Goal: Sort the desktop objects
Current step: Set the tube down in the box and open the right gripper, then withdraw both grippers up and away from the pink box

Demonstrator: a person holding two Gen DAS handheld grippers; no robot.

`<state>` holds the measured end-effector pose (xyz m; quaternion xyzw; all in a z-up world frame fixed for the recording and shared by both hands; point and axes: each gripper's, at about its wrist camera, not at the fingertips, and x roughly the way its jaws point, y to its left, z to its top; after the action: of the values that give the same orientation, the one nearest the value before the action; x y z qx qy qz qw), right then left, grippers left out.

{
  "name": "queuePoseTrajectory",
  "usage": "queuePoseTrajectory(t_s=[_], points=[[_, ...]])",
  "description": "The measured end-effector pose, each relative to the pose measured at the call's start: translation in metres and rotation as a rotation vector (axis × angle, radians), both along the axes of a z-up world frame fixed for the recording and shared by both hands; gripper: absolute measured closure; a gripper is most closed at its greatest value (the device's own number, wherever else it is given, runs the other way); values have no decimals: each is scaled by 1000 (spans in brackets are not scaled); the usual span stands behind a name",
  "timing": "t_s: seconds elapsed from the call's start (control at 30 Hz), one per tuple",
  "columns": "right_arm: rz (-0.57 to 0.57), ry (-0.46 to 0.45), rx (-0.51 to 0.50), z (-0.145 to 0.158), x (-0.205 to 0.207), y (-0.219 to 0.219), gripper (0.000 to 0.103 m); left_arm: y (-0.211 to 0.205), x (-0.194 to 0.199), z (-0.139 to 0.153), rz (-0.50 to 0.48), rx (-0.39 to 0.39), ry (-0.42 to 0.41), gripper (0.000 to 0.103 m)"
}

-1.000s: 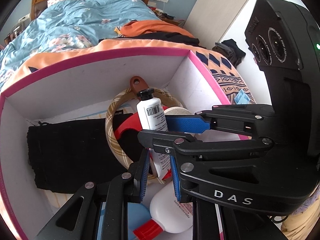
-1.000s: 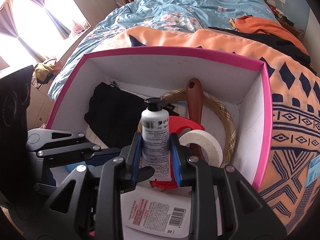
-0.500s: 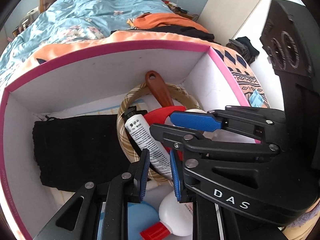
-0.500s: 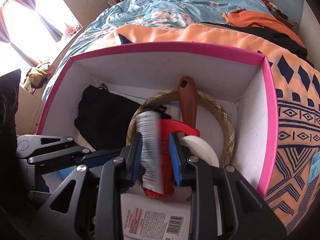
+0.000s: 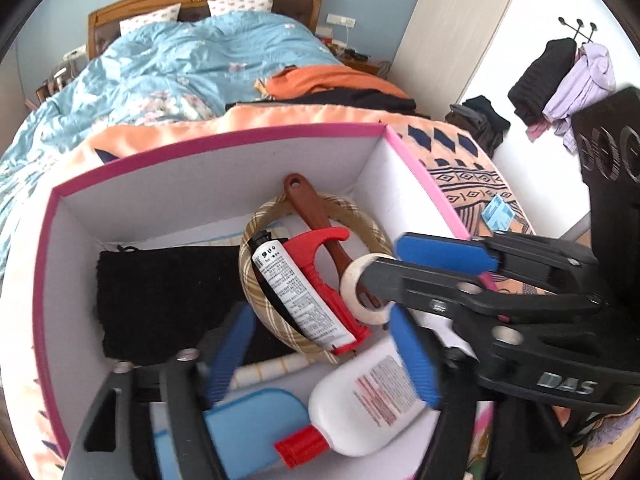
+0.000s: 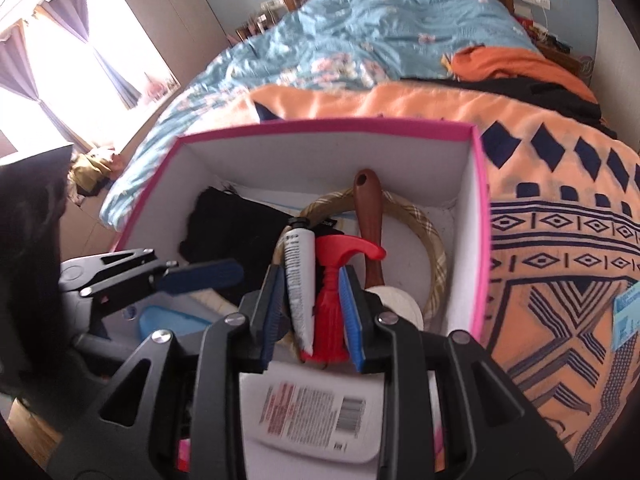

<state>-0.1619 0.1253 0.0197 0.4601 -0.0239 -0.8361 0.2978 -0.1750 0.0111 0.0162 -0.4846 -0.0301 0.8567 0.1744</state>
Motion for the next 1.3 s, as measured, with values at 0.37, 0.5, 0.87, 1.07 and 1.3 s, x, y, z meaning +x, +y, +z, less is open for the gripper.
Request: queuePoseTrajectory(t_s=[0.37,0.5,0.87,1.07,1.3], points=[[-20,168,-125,29,94,38,33,9,72,19,52,-94,59,11],[-5,205,-118,27,123,42,23,8,95,17,81,-171,83,11],[-23,272,-95,14,185,45,10,-2,154,8,181,-206,147,11],[-41,301,-51,7,199,40,6,-8,169,2,234,-213,158,11],[-34,295,-15,-3,209,34,6,-17,181,3,288,-193,201,11]])
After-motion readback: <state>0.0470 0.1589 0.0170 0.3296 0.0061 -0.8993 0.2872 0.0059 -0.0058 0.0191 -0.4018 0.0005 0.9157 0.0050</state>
